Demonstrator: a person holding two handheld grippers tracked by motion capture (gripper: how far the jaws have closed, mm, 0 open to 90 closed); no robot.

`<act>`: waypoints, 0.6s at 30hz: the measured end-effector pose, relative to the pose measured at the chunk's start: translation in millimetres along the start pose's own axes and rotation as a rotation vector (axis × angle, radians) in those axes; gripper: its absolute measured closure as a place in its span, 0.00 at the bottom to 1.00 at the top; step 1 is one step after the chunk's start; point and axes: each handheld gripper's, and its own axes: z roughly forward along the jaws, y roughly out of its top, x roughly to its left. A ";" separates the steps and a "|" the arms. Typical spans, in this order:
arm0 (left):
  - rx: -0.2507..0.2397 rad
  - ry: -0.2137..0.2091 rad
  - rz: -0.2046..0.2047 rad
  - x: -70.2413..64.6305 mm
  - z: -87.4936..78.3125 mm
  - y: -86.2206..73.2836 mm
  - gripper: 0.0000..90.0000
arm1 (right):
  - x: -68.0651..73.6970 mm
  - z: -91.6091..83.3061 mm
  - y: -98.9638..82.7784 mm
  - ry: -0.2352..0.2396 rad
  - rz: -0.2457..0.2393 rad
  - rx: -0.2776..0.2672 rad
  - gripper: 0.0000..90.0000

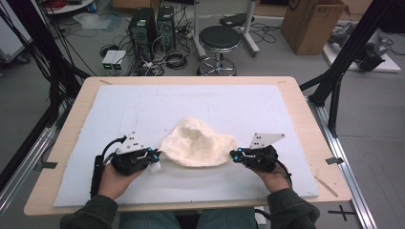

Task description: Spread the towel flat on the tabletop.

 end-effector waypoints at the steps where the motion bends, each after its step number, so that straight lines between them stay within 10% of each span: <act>1: 0.001 0.000 0.001 -2.6 -1.0 -2.3 0.94 | 3.1 -1.2 -0.4 0.003 0.000 0.003 0.97; 18: 0.030 -0.025 0.031 -30.8 -15.1 -26.0 0.94 | 38.7 -4.9 -11.8 0.071 -0.028 0.039 0.97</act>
